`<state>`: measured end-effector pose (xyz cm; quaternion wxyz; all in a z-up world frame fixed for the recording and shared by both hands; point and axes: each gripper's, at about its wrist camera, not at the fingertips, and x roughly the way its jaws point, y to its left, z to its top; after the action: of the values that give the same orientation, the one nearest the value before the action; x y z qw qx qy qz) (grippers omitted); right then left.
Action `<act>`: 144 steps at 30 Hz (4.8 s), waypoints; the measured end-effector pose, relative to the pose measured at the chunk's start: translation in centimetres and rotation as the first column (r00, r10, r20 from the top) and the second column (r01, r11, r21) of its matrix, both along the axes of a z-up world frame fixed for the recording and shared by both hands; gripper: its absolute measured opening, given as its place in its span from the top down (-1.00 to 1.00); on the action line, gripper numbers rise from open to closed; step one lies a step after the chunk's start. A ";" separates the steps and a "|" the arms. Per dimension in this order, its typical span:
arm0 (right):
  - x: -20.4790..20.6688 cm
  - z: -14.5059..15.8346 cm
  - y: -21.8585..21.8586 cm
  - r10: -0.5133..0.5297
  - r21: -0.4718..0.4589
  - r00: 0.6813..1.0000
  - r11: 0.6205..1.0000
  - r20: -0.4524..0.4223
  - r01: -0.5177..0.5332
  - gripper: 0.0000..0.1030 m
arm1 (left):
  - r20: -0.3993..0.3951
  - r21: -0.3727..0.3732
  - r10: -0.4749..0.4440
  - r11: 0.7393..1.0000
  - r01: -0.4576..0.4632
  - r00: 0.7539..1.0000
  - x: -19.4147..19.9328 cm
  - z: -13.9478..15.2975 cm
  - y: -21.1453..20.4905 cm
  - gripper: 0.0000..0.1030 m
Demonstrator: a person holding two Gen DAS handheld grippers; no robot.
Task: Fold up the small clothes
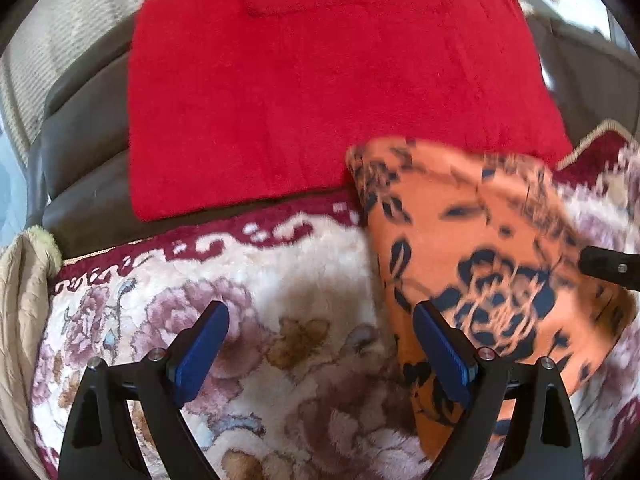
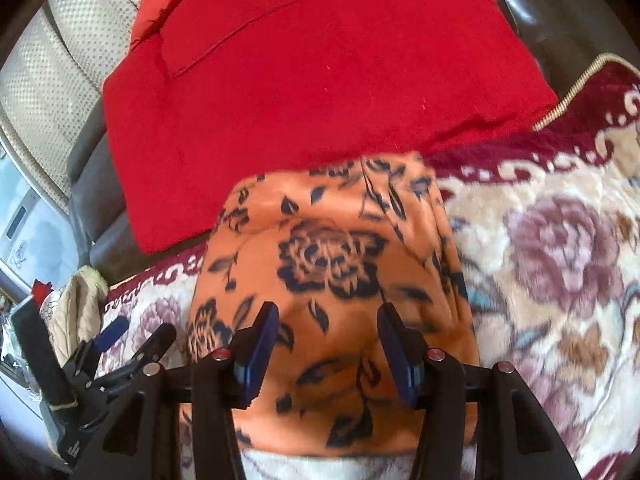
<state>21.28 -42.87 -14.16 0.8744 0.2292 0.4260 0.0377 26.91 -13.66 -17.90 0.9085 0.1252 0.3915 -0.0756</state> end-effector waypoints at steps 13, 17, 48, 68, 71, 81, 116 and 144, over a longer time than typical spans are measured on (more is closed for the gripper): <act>-2.5 0.5 1.4 0.006 -0.083 1.000 0.996 -0.005 -0.007 -0.09 | 0.042 -0.026 -0.006 1.000 0.008 0.999 -1.4 1.5 0.4 -0.81; -3.3 1.8 1.9 0.008 -0.111 0.999 0.994 0.031 -0.005 -0.09 | 0.064 -0.035 -0.014 0.999 0.016 0.998 -2.1 2.3 0.3 -0.81; -2.6 0.4 -2.5 -0.073 -0.019 0.997 0.997 0.005 0.073 -0.12 | 0.063 -0.060 -0.043 0.997 0.047 0.997 -1.5 2.0 -0.3 -0.81; -1.0 -2.0 -6.5 -0.102 0.248 0.995 0.963 -0.008 0.101 -0.19 | 0.019 -0.110 -0.039 0.993 0.041 0.999 -0.1 1.5 -0.6 -0.81; -0.9 -2.2 -6.8 -0.103 0.268 0.995 0.958 -0.011 0.102 -0.21 | 0.008 -0.116 -0.044 0.992 0.044 0.999 0.0 1.3 -0.7 -0.81; -0.4 -3.0 -7.4 -0.108 0.280 0.994 0.953 -0.036 0.114 -0.26 | -0.025 -0.140 -0.051 0.989 0.047 0.998 0.4 0.8 -0.8 -0.81; 3.4 -6.3 -7.1 0.009 0.433 0.998 0.901 -0.068 0.021 -0.63 | -0.312 -0.664 -0.356 0.745 0.066 0.881 4.5 -3.1 -0.4 -0.72; 2.1 -4.3 -6.1 -0.005 0.375 0.999 0.927 -0.050 0.023 0.11 | -0.314 -0.609 -0.297 0.792 0.049 0.902 3.8 -2.5 1.3 -0.46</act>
<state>23.40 -49.00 -18.42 0.8043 0.3960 0.4300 0.1066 30.72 -12.34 -20.39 0.7934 -0.1433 0.5094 -0.3008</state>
